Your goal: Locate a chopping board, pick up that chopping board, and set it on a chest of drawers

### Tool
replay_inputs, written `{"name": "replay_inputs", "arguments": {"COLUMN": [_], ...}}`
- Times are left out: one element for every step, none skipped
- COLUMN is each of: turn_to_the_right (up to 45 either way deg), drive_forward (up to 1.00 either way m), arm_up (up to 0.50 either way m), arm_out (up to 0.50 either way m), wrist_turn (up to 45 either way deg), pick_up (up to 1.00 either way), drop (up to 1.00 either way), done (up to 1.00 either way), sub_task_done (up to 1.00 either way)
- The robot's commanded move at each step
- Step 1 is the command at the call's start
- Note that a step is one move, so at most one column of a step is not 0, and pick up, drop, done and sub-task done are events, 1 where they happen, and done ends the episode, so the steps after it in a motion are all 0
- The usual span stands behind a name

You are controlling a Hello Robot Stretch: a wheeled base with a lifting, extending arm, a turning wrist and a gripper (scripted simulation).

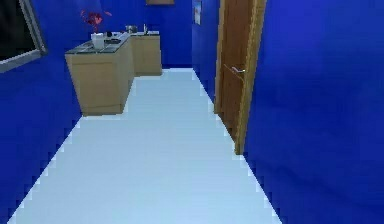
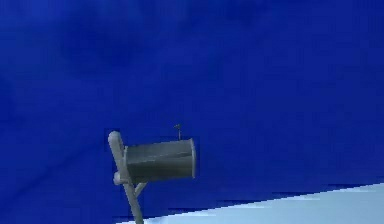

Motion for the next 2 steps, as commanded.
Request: {"name": "replay_inputs", "arguments": {"turn_to_the_right": [0.0,-15.0], "drive_forward": [0.7,0.0], "arm_up": [0.0,0.0], "arm_out": [0.0,0.0], "wrist_turn": [0.0,0.0], "pick_up": [0.0,0.0], "drop": [0.0,0.0], "done": [0.0,0.0], "sub_task_done": [0.0,0.0]}}
